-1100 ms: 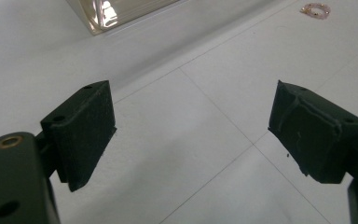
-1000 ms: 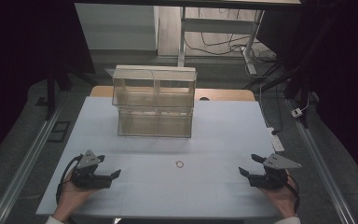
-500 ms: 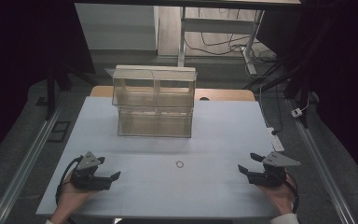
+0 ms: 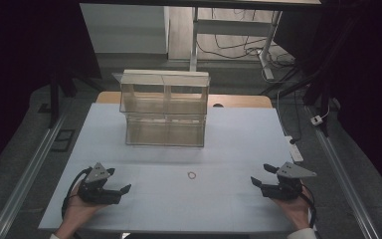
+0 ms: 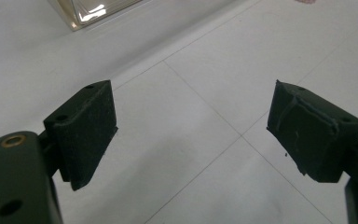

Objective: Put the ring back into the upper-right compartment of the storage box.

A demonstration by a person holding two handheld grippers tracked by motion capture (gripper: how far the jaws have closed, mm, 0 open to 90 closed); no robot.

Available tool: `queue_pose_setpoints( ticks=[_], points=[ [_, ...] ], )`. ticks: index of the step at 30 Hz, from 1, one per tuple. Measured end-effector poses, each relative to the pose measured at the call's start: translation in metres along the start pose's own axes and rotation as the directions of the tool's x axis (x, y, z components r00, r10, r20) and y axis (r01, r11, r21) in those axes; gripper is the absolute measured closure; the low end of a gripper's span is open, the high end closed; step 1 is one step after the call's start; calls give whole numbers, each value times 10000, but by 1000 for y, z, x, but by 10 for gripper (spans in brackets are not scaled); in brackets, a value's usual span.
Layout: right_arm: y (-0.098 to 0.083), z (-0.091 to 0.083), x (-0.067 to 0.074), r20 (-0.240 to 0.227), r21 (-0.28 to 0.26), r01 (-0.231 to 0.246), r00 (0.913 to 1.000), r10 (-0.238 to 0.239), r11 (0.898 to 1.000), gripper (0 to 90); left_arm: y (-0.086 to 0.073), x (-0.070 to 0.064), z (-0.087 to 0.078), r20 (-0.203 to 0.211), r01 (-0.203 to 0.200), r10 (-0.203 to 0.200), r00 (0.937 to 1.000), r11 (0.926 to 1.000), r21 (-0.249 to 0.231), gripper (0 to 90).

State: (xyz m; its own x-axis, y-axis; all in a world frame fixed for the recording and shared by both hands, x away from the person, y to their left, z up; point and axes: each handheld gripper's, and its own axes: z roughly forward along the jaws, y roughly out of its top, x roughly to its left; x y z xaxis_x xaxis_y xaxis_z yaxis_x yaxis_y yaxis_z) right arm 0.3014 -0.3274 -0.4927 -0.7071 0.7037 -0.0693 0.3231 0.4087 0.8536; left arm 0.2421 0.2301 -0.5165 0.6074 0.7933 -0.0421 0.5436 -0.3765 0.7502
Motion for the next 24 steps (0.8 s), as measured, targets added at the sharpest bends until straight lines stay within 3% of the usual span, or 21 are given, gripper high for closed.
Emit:
queue_pose_setpoints(
  ticks=[10, 24],
  points=[
    [13, 1, 10, -271, 234, 131, 9996, -125, 9996, 289, 0, -1, -1, 81, -104, 104, 9999, 9999, -95, 156],
    [32, 4, 21, -635, 155, 208, 9978, -197, 9997, 295, 1, -2, 2, 55, -260, 260, 9996, 9997, 18, 157]
  ],
)
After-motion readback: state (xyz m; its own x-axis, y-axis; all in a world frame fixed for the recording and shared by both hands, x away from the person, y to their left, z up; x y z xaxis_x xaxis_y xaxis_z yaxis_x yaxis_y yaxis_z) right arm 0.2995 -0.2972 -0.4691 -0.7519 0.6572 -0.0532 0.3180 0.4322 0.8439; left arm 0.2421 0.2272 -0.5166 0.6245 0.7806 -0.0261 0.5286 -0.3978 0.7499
